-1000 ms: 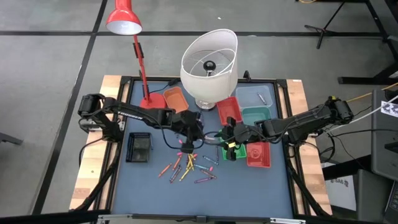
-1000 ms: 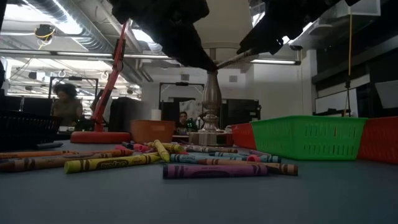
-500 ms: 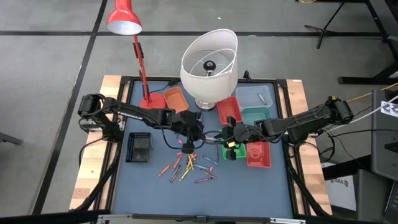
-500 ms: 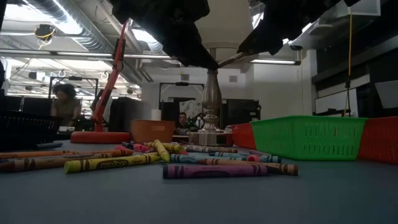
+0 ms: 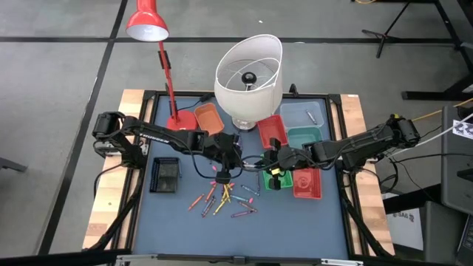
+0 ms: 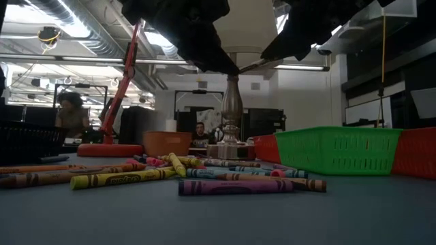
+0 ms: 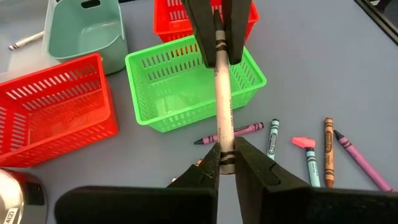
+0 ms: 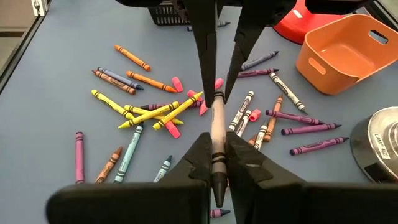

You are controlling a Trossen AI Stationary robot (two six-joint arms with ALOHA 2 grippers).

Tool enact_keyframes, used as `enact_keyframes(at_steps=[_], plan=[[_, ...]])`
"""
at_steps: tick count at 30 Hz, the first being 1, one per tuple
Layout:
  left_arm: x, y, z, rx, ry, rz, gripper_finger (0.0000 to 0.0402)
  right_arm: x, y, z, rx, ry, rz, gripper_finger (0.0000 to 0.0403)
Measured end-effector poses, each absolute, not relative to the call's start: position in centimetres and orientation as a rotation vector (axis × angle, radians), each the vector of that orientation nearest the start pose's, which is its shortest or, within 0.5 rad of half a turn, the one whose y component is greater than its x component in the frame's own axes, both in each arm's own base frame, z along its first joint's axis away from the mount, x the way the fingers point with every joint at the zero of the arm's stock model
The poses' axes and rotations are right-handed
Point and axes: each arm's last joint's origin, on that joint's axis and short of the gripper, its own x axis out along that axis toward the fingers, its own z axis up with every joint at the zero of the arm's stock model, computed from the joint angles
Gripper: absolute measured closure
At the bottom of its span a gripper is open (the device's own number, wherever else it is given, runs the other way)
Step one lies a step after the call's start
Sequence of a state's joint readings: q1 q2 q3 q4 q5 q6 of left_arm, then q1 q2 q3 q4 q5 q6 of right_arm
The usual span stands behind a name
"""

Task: Sort crayons
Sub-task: Put the gray crayon into the transparent bin

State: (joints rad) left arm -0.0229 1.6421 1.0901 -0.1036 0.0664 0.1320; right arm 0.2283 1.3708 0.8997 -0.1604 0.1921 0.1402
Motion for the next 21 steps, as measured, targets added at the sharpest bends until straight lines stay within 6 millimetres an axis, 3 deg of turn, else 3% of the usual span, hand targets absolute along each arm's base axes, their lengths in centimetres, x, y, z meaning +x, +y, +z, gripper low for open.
enact_keyframes(at_steps=[10, 21], plan=[[35.6, -1.0, 23.1, 0.117, 0.647, -0.121, 0.0377, 28.4, 6.0, 24.8, -0.001, 0.616, -0.024, 0.0377], [35.6, -0.9, 23.1, 0.129, 0.642, -0.086, 0.0297, 27.2, 4.7, 24.7, -0.013, 0.723, -0.092, 0.0378]])
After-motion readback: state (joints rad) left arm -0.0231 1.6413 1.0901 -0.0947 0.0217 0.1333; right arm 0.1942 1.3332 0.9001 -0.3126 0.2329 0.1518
